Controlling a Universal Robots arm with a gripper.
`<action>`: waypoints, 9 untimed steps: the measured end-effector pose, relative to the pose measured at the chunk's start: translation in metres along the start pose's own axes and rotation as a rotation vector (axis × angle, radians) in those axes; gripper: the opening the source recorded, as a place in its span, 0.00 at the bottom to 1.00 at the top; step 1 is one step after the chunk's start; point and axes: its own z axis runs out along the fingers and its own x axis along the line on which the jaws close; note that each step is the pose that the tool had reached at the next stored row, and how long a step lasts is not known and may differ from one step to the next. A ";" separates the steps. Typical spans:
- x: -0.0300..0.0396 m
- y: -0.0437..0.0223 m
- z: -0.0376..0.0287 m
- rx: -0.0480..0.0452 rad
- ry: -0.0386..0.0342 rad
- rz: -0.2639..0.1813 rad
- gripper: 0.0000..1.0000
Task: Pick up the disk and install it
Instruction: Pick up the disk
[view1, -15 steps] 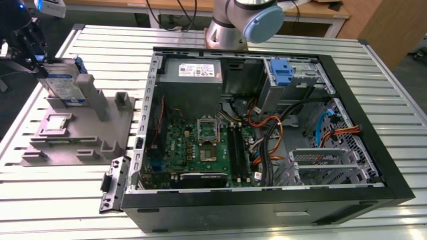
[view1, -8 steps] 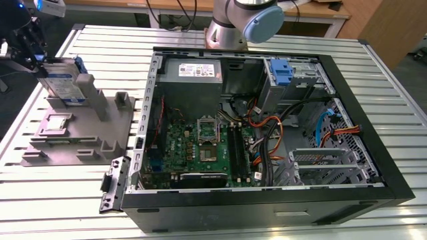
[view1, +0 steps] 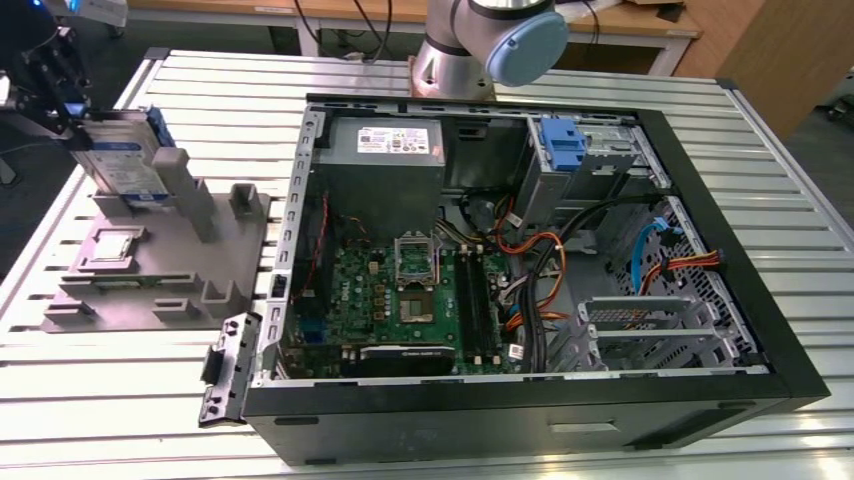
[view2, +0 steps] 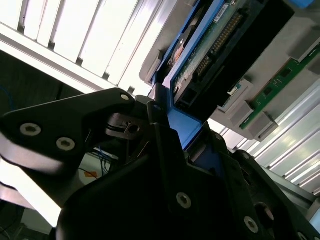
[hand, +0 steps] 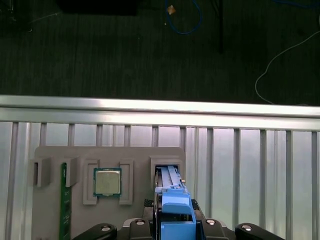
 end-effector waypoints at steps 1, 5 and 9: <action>-0.0001 0.0000 -0.0015 0.0000 0.0000 0.000 0.37; -0.0004 0.0003 -0.0083 -0.0001 0.0000 0.000 0.37; -0.0007 0.0005 -0.0151 0.0000 0.0000 0.000 0.37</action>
